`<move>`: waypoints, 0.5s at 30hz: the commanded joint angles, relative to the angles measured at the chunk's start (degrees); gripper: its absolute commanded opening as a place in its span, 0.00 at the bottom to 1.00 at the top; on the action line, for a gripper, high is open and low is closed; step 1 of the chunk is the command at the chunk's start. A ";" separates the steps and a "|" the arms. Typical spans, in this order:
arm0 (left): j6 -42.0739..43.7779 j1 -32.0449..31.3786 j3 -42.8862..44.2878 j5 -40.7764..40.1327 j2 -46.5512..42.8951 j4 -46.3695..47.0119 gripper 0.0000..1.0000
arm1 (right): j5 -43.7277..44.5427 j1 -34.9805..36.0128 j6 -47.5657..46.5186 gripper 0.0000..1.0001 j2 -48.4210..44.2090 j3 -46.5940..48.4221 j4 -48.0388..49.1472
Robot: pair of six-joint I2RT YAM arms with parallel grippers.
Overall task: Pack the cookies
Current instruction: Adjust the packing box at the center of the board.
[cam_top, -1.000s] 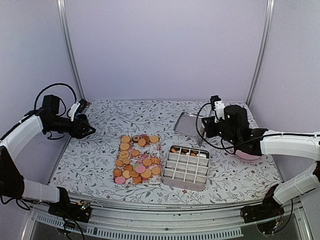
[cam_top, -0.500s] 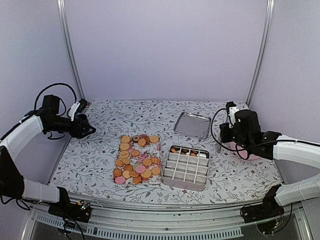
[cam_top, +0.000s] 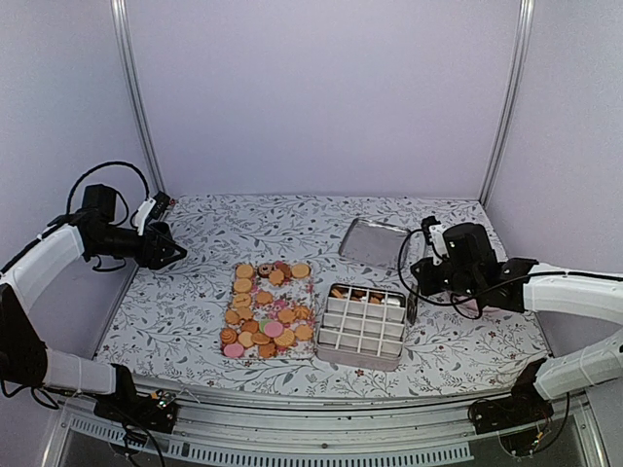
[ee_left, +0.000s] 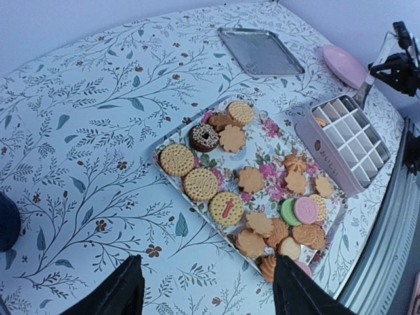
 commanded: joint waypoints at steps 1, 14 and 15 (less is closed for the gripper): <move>0.10 0.46 1.26 0.85 -0.65 -0.04 0.68 | -3.54 0.61 1.14 0.14 3.97 5.55 6.08; 0.36 0.51 1.44 0.31 -0.53 -0.30 0.68 | 1.39 0.65 -5.69 0.15 6.77 12.64 11.08; 0.36 0.47 1.44 0.29 -0.45 -0.30 0.68 | 0.27 0.73 -6.32 0.16 6.33 12.77 12.29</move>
